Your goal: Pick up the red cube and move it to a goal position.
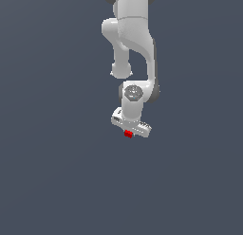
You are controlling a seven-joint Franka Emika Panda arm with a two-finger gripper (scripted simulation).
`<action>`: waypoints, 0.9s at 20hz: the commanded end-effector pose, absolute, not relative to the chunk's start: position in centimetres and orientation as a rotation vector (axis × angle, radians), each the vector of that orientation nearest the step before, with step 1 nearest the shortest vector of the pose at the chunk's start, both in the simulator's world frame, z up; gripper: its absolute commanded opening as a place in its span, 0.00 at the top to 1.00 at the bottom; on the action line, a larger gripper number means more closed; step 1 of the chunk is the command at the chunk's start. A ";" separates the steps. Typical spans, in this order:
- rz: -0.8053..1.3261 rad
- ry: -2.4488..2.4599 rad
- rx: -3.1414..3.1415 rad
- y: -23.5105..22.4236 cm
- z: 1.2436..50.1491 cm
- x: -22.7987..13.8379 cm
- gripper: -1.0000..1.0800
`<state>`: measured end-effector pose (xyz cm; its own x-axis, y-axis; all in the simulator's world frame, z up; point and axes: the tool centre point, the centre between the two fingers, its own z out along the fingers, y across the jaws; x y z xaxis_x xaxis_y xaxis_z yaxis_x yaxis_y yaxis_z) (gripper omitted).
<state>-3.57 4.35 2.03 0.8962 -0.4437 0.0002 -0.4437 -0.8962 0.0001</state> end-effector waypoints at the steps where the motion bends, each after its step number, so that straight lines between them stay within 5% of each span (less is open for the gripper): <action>1: 0.000 -0.717 3.058 4.3 2.0 -3.6 1.00; 18: 0.000 -0.716 3.059 -4.4 4.6 0.4 1.00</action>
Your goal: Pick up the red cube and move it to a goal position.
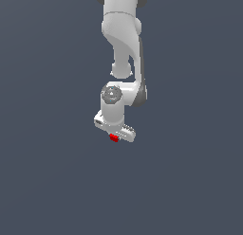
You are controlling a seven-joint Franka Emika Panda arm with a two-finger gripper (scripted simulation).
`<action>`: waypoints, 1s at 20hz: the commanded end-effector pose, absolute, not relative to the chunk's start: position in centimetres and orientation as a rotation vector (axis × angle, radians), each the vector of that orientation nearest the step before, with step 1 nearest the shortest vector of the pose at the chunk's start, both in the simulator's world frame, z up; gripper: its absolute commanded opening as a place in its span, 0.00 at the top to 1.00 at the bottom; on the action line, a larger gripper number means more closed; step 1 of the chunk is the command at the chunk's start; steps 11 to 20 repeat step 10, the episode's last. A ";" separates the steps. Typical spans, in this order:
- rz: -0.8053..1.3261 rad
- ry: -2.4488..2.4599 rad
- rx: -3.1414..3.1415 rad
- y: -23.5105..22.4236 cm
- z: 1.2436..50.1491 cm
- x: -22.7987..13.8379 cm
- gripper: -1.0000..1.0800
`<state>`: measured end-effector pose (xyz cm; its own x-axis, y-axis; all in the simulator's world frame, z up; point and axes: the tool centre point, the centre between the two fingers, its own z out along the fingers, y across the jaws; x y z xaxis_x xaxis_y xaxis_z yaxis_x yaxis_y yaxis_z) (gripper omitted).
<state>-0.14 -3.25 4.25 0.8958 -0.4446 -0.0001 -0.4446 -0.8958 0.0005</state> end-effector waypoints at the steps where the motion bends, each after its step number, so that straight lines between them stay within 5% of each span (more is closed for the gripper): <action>1: 0.000 -0.716 3.059 -5.0 4.8 0.7 1.00; 20: 0.000 -0.717 3.059 -7.1 5.4 1.9 1.00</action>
